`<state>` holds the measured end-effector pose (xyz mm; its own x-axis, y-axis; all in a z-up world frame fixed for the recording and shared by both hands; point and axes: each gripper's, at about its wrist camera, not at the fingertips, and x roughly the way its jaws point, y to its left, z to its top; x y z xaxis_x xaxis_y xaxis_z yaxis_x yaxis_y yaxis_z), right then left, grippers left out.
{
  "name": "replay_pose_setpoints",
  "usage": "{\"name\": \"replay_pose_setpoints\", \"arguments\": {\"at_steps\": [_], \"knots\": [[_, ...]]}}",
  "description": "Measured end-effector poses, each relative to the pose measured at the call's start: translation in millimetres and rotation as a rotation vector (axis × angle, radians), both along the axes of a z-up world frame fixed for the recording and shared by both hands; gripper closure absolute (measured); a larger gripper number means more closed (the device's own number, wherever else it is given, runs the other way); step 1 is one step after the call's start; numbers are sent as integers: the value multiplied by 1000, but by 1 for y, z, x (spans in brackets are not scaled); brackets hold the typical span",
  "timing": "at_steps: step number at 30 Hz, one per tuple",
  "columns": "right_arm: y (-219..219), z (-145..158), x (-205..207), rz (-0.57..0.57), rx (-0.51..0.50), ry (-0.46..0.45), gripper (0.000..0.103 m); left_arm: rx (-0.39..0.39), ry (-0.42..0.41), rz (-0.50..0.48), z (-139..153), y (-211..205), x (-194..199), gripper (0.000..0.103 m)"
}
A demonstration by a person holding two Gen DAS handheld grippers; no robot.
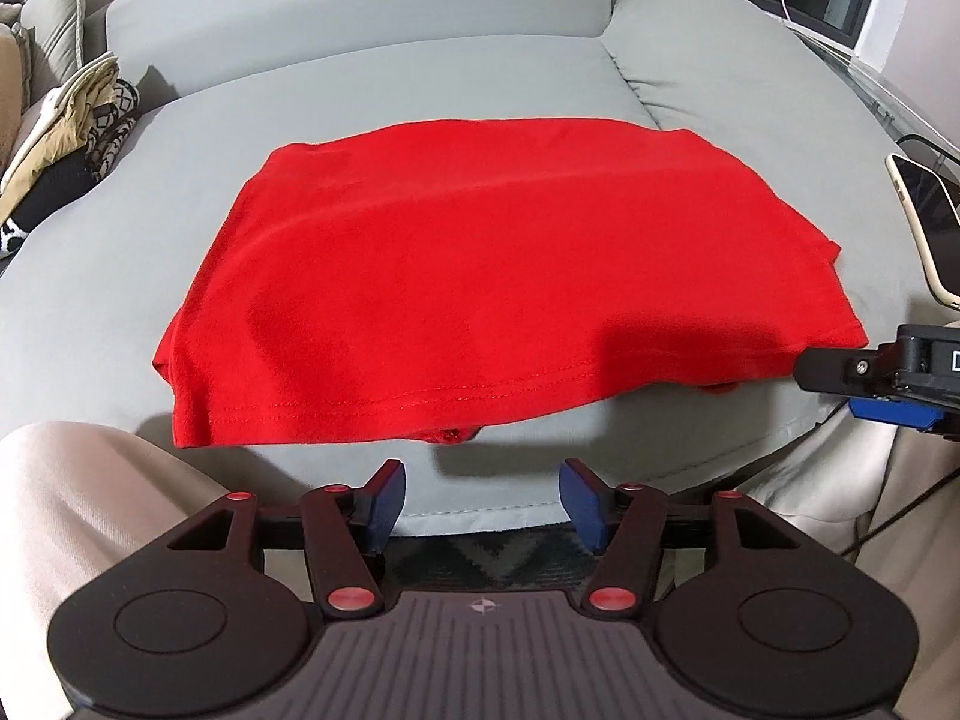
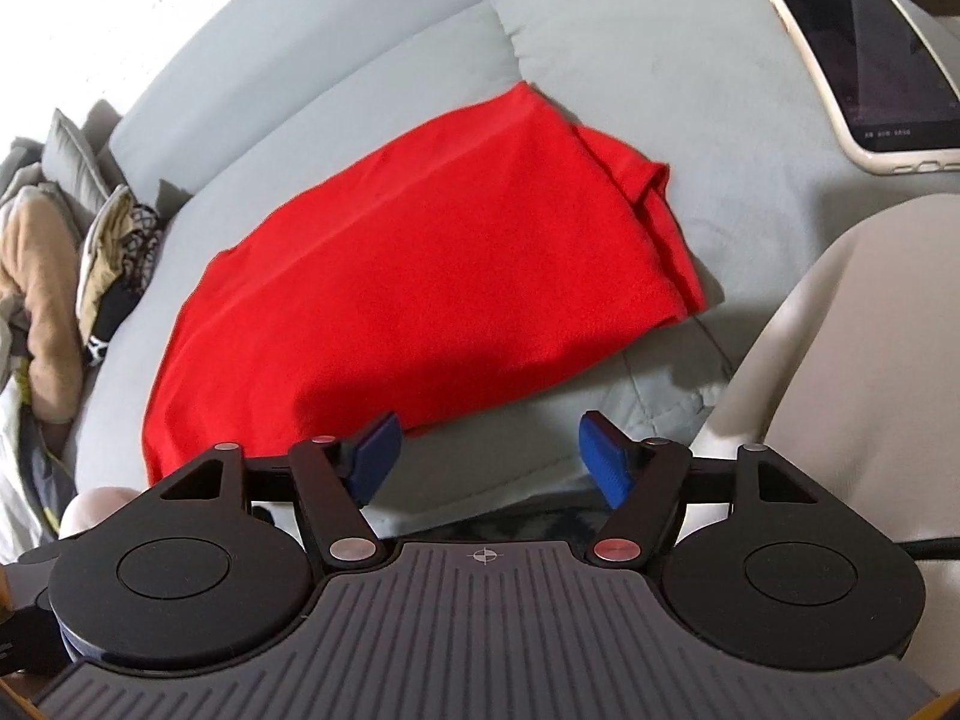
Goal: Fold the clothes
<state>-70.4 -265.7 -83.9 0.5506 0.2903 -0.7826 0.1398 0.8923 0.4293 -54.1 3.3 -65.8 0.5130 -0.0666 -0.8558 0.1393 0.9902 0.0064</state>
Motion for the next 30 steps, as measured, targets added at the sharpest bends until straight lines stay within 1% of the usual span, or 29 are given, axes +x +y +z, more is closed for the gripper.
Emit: {"name": "replay_pose_setpoints", "arguments": {"at_steps": [5,11,15,17,19,20,21,26,30], "knots": [[-2,-2,3,-25,-6,-9,30,-2,-3,16,-1,0,3,45],[-15,-7,3,-113,0,-40,29,-29,-82,43,7,10,11,45],[-33,-12,3,-194,6,-82,30,-18,-134,41,8,11,23,45],[-42,-16,3,-231,14,-96,31,8,-134,52,1,10,32,46],[-48,-19,5,-256,12,-104,31,16,-119,61,-6,11,38,46],[-51,-21,6,-264,12,-110,31,16,-108,66,-10,12,41,44],[-53,-22,7,-264,16,-119,31,17,-98,70,-13,13,44,42],[-58,-34,23,-237,4,-140,32,10,-73,60,-15,17,49,41],[-66,-48,35,-247,60,-128,34,16,-74,56,-16,17,49,41]]}}
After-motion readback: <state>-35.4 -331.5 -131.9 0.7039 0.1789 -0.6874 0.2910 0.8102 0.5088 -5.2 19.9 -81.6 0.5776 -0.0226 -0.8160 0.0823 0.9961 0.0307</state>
